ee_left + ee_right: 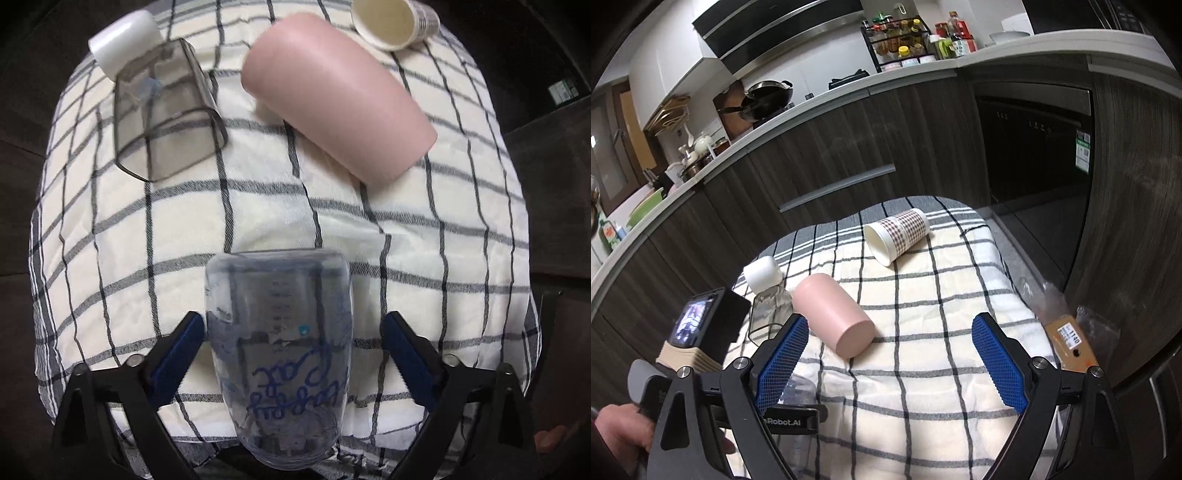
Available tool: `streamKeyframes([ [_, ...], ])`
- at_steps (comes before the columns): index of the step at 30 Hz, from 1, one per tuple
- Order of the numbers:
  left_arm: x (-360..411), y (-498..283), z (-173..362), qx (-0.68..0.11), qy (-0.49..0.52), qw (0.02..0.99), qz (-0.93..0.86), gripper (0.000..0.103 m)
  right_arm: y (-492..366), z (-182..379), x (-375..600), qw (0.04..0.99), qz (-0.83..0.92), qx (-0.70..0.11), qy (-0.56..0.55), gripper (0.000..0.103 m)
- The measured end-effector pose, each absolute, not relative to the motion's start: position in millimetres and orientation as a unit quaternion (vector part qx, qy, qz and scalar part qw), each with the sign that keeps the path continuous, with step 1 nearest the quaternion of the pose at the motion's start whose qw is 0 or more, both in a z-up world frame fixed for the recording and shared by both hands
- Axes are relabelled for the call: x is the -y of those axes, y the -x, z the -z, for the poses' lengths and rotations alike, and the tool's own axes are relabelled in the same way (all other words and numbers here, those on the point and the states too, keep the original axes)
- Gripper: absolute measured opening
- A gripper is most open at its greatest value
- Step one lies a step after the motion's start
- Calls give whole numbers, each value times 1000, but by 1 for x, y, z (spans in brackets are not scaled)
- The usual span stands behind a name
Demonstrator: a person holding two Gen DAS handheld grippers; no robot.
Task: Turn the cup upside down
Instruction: 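Rotate the clear cup with the left gripper so its mouth faces down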
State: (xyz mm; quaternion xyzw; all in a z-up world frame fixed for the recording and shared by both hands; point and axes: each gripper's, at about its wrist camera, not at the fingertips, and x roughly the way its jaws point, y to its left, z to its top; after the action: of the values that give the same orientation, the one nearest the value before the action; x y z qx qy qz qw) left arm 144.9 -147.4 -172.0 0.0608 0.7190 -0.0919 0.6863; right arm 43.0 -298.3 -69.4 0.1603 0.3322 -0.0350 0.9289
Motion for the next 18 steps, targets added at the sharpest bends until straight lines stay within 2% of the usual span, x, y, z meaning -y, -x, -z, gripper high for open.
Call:
streamKeyframes([
  [3,150,-148,176,-726,-68,678,89,84,-44,70,298,927,36,-335,-166,90],
  [4,150,-149,177,-728,-67,677,86,75,-44,70,298,926,37,-336,-167,90],
  [5,149,-150,177,-729,-67,677,82,71,-45,71,298,926,38,-337,-167,90],
  [18,126,-141,164,-707,-27,700,99,71,-42,69,292,924,42,-342,-167,90],
])
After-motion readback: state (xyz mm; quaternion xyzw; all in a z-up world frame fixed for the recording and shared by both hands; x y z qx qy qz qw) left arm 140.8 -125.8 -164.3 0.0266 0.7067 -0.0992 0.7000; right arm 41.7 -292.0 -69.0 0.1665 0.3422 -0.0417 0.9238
